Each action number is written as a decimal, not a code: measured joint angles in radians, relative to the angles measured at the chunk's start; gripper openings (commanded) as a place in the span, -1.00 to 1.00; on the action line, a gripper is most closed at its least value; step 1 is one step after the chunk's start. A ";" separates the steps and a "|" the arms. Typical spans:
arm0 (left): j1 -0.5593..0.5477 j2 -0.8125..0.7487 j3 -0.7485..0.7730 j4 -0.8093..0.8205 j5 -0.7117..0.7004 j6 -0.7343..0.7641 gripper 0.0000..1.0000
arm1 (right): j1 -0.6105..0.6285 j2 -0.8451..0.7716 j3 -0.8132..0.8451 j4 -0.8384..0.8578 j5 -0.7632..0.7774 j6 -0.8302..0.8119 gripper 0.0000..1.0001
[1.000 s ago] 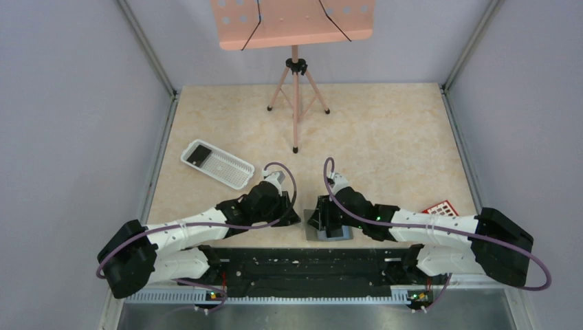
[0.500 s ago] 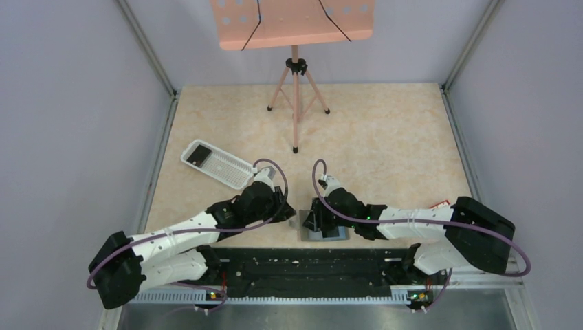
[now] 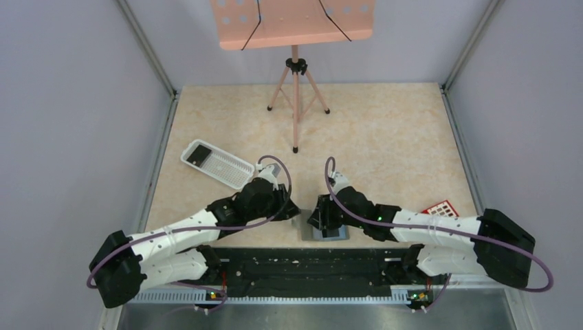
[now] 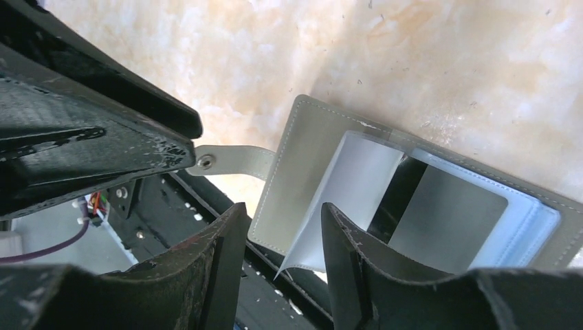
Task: Take the credit cards out of the card holder
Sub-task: Remove the credit card from the card holder.
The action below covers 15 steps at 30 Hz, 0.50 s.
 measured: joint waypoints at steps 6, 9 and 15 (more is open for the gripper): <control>0.000 0.018 0.048 0.001 0.011 0.026 -0.40 | 0.000 -0.112 0.000 -0.066 0.042 -0.012 -0.19; 0.000 0.034 0.079 0.000 0.024 0.041 -0.41 | 0.000 -0.159 0.000 -0.106 0.067 -0.018 -0.23; -0.015 0.092 0.145 0.002 0.053 0.056 -0.43 | 0.000 -0.287 -0.011 -0.201 0.152 -0.021 -0.24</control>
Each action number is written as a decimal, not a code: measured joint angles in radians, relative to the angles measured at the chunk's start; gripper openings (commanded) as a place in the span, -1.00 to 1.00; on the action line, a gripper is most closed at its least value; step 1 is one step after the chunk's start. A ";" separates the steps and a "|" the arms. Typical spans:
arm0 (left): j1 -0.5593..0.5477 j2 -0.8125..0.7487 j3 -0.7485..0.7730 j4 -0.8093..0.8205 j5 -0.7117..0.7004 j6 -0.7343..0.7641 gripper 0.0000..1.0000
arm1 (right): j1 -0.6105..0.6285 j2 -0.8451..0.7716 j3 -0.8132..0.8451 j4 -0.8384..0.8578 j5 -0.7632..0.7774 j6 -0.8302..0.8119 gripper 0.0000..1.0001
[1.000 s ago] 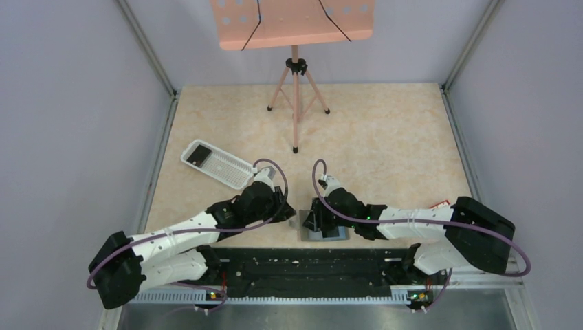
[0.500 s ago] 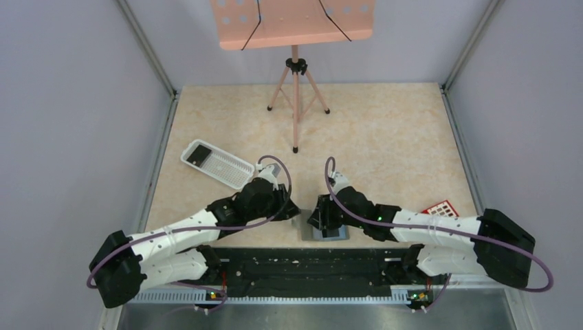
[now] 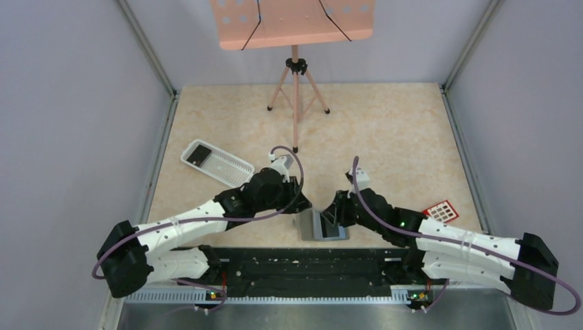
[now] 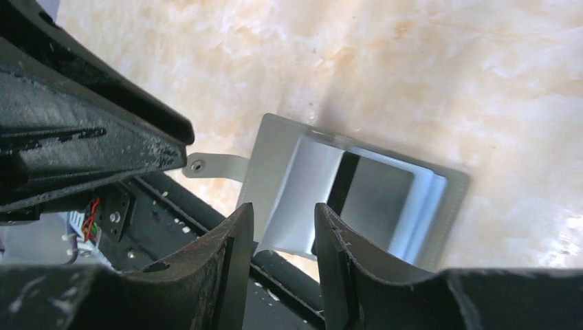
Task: Take the credit cards out of the card holder
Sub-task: Remove the credit card from the card holder.
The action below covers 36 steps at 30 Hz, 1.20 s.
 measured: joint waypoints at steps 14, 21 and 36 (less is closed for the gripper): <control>-0.076 0.256 0.074 0.137 0.060 -0.014 -0.45 | -0.059 -0.098 -0.108 -0.097 0.071 -0.006 -0.25; -0.076 0.352 0.079 0.165 0.062 -0.017 -0.45 | -0.089 -0.083 -0.139 -0.066 0.021 -0.005 -0.25; -0.076 0.358 0.006 0.167 0.027 -0.047 -0.44 | -0.105 0.036 -0.146 0.021 -0.027 -0.006 -0.25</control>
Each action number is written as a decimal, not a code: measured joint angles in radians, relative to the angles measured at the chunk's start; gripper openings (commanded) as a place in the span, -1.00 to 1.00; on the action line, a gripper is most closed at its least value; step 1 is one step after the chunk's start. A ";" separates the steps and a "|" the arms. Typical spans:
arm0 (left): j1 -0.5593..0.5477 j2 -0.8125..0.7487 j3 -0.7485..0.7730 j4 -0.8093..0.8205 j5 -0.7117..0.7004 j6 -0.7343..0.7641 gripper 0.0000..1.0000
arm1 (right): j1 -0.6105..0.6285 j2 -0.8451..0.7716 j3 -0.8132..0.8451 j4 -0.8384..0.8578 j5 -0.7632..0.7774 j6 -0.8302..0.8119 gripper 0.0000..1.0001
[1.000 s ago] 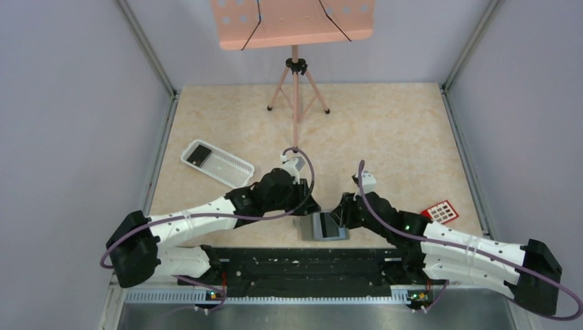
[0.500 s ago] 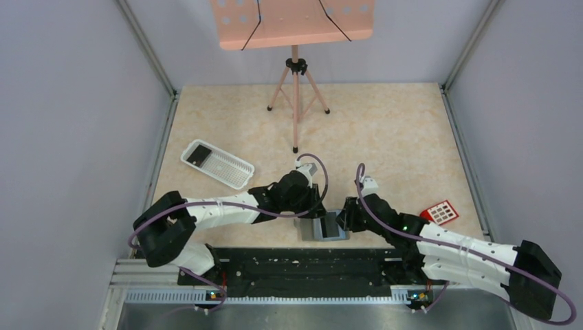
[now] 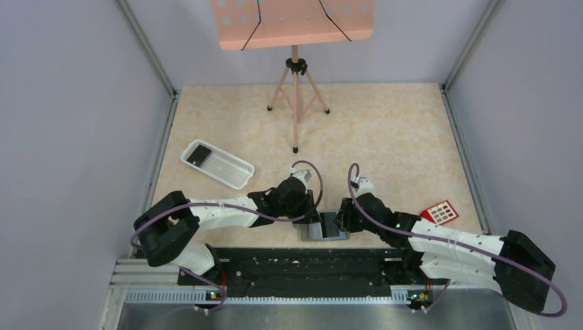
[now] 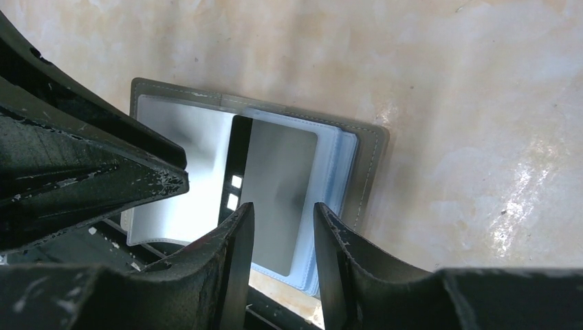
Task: Take the credit cards out of the card holder
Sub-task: Remove the credit card from the card holder.
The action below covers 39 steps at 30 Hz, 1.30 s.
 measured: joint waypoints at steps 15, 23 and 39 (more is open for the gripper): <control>0.000 0.039 -0.048 0.066 -0.013 -0.018 -0.38 | -0.003 0.041 -0.018 0.050 -0.029 0.000 -0.28; 0.000 0.045 -0.055 0.098 -0.006 -0.025 -0.37 | -0.003 0.041 -0.018 0.049 -0.043 0.000 -0.29; 0.000 0.045 -0.067 0.127 0.005 -0.041 -0.36 | -0.004 0.040 0.012 0.021 -0.049 0.000 -0.24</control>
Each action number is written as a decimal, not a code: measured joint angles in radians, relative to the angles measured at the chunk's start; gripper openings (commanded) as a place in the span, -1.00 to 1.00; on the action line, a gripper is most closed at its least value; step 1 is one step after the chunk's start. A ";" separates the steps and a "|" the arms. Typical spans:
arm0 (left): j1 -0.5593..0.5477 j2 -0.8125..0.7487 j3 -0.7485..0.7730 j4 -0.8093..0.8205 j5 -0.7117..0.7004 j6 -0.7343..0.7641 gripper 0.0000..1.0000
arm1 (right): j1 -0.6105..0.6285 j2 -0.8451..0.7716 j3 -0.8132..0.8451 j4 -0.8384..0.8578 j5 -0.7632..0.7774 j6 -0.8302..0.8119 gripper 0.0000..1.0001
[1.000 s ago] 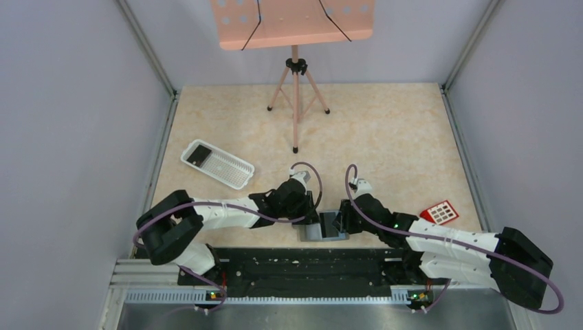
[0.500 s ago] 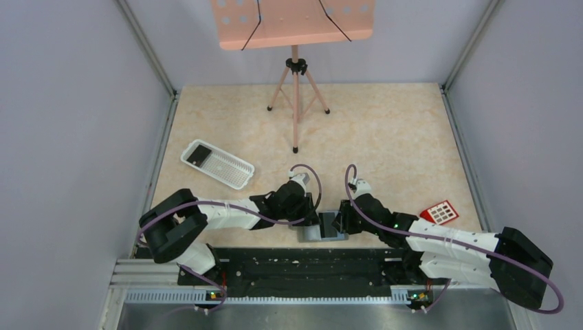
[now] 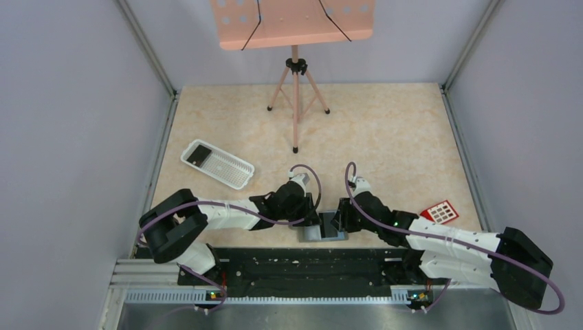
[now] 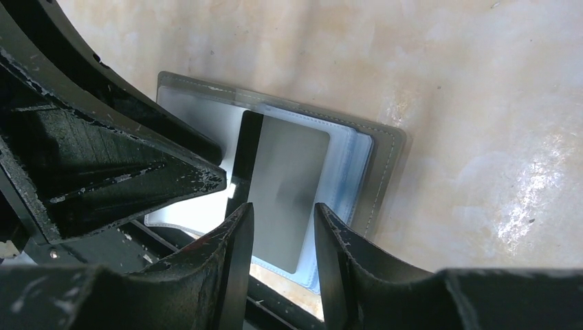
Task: Take the credit cards out of the card holder
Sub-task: Remove the credit card from the card holder.
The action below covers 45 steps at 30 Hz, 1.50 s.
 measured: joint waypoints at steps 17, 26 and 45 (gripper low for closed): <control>0.000 0.013 -0.012 0.037 0.014 -0.018 -0.35 | -0.002 0.069 -0.010 0.069 -0.024 0.009 -0.37; 0.000 0.034 -0.021 0.074 0.032 -0.037 -0.35 | -0.002 0.069 -0.031 0.101 -0.034 0.029 -0.42; 0.002 0.034 -0.054 0.138 0.056 -0.104 -1.00 | -0.003 0.065 -0.057 0.131 -0.033 0.055 -0.46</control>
